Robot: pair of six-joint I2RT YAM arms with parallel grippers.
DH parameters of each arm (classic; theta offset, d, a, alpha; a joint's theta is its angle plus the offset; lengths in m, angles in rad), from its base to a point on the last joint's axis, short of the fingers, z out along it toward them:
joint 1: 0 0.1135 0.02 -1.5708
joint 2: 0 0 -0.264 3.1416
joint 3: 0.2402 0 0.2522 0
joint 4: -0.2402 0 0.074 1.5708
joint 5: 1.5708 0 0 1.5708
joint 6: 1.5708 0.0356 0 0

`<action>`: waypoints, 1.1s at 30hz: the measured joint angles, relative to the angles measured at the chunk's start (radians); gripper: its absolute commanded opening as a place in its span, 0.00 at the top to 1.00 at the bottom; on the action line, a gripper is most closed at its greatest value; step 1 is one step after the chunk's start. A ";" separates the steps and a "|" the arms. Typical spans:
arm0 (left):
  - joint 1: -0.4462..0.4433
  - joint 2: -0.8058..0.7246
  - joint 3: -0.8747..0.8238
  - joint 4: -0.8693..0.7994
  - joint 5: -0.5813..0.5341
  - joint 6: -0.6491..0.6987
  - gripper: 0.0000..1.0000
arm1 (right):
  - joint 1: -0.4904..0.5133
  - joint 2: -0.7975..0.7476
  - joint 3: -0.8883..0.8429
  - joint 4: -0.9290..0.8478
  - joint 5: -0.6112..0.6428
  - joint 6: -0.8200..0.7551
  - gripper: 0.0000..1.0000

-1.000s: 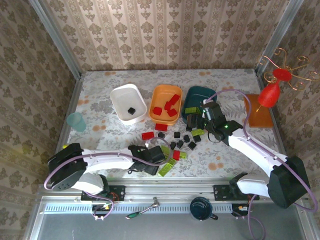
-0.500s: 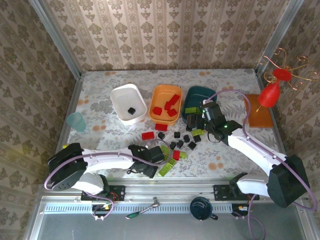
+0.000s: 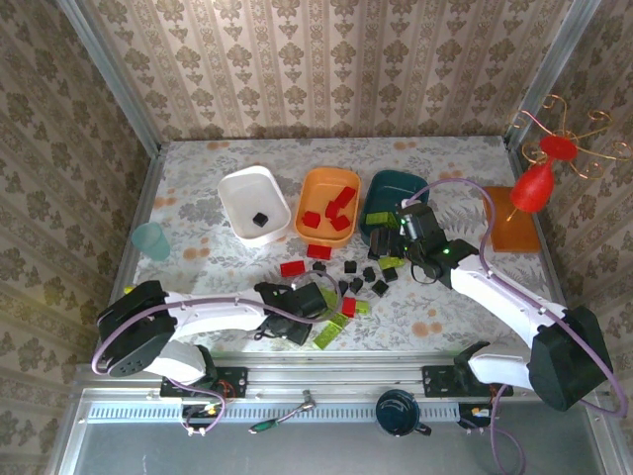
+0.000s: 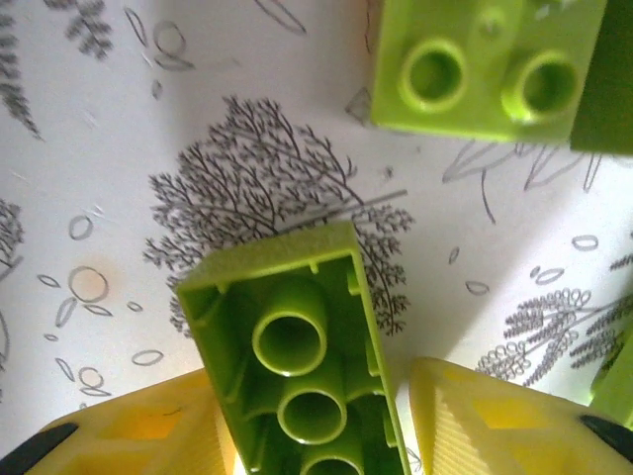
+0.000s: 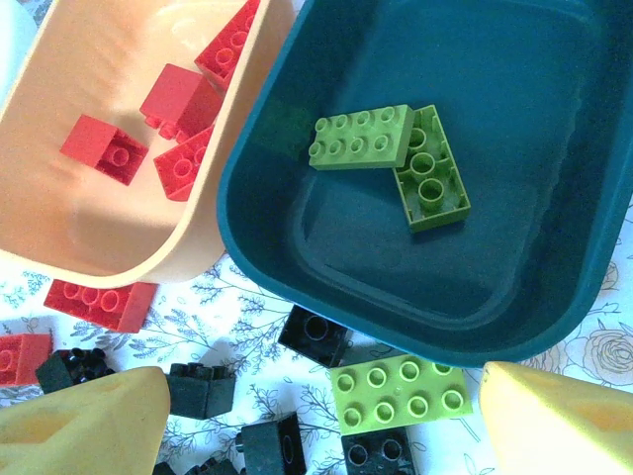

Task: Sort the legos into containers by color
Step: Pick up the lego from the middle-left of the table, then place the lego in the container.

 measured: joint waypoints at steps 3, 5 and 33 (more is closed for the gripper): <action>0.005 -0.003 0.007 0.011 -0.014 0.001 0.55 | 0.000 0.000 -0.003 0.002 0.000 0.000 0.17; 0.009 -0.003 0.007 0.015 -0.016 0.003 0.54 | -0.001 0.000 -0.006 0.001 0.000 0.000 0.17; 0.257 0.087 0.497 0.097 0.010 0.205 0.71 | -0.019 -0.090 -0.072 0.002 0.013 0.031 0.17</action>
